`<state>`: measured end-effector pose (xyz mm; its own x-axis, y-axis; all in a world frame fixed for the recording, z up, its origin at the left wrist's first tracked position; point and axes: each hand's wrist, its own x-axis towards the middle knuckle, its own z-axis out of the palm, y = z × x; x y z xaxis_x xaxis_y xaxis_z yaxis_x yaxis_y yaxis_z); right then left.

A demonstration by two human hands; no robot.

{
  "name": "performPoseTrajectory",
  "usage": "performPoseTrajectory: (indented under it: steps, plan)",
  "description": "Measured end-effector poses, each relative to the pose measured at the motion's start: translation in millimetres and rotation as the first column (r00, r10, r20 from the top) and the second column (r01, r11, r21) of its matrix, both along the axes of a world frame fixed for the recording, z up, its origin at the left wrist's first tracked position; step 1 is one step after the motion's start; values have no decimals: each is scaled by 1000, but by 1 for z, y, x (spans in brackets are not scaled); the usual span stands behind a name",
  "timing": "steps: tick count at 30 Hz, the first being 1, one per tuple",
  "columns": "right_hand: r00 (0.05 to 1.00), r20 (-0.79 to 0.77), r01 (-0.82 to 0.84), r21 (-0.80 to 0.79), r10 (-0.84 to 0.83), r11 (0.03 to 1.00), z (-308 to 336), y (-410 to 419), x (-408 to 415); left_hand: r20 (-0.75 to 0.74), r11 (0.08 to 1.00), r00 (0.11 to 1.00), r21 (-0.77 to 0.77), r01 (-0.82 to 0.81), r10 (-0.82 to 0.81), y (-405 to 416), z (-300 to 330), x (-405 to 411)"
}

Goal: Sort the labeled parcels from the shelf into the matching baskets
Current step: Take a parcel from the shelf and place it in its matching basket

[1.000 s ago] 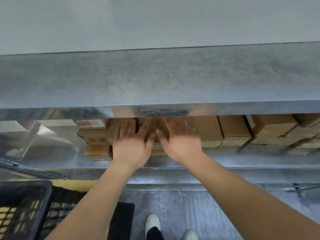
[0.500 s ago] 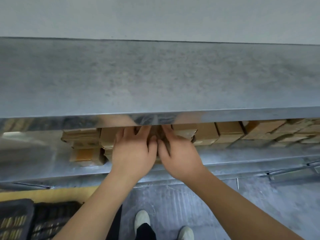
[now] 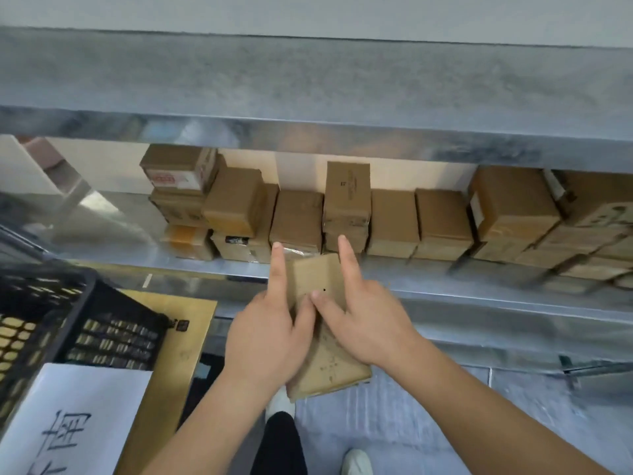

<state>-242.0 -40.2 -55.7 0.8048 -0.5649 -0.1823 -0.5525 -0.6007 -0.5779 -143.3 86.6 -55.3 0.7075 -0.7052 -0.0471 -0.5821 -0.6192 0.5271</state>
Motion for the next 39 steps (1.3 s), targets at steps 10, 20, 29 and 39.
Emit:
performPoseTrajectory:
  steps: [10, 20, 29, 39]
  plan:
    - [994, 89, -65, 57, 59, 996, -9, 53, -66, 58, 996, 996, -61, -63, 66, 52, 0, -78]
    - [981, 114, -168, 92, 157, 982, 9, 129, -72, 57, 976, 975, -45, -213, 215, 135, 21, -89]
    - [927, 265, -280, 12, 267, 960, 36, 251, -65, 104, 941, 952, -217, -262, 289, 264, 33, -99]
    - [894, 392, -272, 88, 218, 958, 54, 371, -43, 118, 859, 875, -291, -421, 469, 384, 56, -100]
